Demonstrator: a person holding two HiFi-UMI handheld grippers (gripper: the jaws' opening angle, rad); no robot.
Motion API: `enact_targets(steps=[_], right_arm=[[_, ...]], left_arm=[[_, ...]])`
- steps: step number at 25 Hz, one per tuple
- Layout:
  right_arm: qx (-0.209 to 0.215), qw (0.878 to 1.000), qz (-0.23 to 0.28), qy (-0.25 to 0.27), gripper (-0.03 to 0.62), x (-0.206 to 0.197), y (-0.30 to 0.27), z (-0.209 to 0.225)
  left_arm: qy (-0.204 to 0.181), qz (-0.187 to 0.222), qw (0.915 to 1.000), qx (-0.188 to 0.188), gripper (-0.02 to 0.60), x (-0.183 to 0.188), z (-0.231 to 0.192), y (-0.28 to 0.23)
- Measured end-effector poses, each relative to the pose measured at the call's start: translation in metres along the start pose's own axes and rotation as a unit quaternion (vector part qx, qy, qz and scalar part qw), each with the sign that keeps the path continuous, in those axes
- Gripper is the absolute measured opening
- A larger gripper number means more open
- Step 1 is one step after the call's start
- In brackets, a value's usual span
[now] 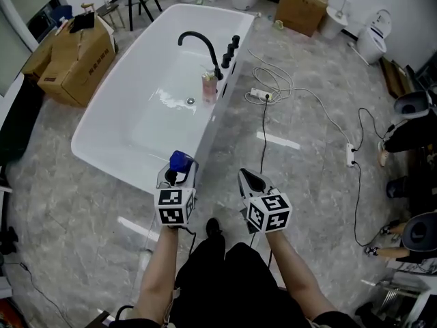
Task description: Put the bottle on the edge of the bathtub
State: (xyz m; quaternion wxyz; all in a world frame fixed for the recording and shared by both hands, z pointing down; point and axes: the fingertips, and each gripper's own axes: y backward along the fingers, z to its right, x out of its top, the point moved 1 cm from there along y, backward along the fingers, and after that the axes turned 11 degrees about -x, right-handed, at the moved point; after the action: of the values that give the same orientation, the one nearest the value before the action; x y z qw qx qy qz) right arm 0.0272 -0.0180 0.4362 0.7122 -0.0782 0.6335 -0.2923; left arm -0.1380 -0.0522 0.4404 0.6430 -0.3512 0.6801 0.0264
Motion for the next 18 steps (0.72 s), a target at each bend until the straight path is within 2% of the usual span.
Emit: enact_targets(steps=[8,18], right_arm=[[-0.010,1.000,-0.012,-0.009,0.005,0.009,-0.037,0.007],[0.002,1.000,-0.022,-0.021,0.005,0.021,-0.094,0.023]], left_arm=[[-0.012,-0.015,0.9998,-0.009,0.161,0.005,-0.027,-0.041],[-0.014,-0.034,0.9993,0.001,0.161,0.003,-0.060,-0.108]])
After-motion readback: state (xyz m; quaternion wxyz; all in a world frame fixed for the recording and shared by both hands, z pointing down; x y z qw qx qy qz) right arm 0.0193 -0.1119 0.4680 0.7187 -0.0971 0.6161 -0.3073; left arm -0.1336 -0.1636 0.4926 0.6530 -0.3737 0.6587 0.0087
